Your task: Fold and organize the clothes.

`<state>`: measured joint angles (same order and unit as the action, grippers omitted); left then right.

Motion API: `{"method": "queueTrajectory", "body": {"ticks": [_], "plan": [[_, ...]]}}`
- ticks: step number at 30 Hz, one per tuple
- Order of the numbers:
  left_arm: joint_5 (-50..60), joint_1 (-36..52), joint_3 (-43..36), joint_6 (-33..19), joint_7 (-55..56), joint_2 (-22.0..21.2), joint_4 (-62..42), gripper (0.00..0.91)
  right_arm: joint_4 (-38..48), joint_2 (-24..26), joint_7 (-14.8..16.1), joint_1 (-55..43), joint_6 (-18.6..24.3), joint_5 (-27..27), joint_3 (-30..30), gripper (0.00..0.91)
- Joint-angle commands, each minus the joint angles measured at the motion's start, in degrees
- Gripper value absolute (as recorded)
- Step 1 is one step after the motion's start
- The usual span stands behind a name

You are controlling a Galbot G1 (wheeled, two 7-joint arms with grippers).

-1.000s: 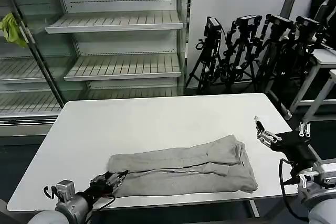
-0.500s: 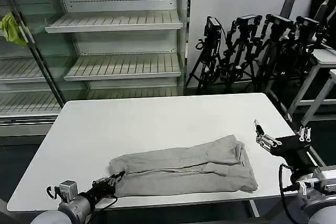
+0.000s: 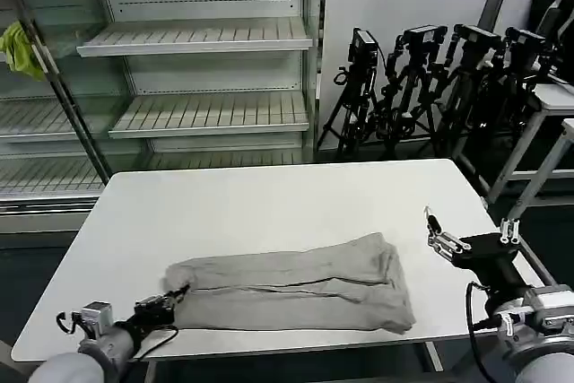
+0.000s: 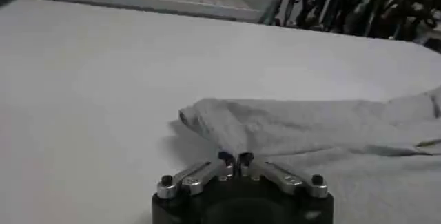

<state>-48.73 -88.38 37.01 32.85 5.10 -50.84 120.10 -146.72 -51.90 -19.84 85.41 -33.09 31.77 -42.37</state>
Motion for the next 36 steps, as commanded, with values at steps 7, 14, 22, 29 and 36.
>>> {"method": "queueTrajectory", "body": {"ticks": [7,14,22,29,36], "plan": [[2.2,-3.6,19.2,0.2,1.2,5.9,-4.7,0.04,2.0,-0.6,0.3,-6.7,0.1,-0.3,6.5,0.907],[3.3,-4.4,23.0,0.2,1.1,7.9,-5.4,0.05,2.3,-0.6,0.4,-7.5,0.1,-0.4,7.2,0.907],[-3.0,-3.4,16.9,0.3,1.5,6.9,5.1,0.05,4.9,3.3,-0.8,-7.8,2.0,-0.4,5.2,0.907],[-7.4,1.0,3.3,0.3,1.5,4.7,11.0,0.05,12.1,10.1,-1.2,-8.4,9.2,-3.2,-0.7,0.907],[-7.5,8.5,-7.6,0.2,1.4,2.1,11.4,0.05,15.8,11.6,-3.9,-6.4,11.6,-3.4,-5.1,0.907]]}}
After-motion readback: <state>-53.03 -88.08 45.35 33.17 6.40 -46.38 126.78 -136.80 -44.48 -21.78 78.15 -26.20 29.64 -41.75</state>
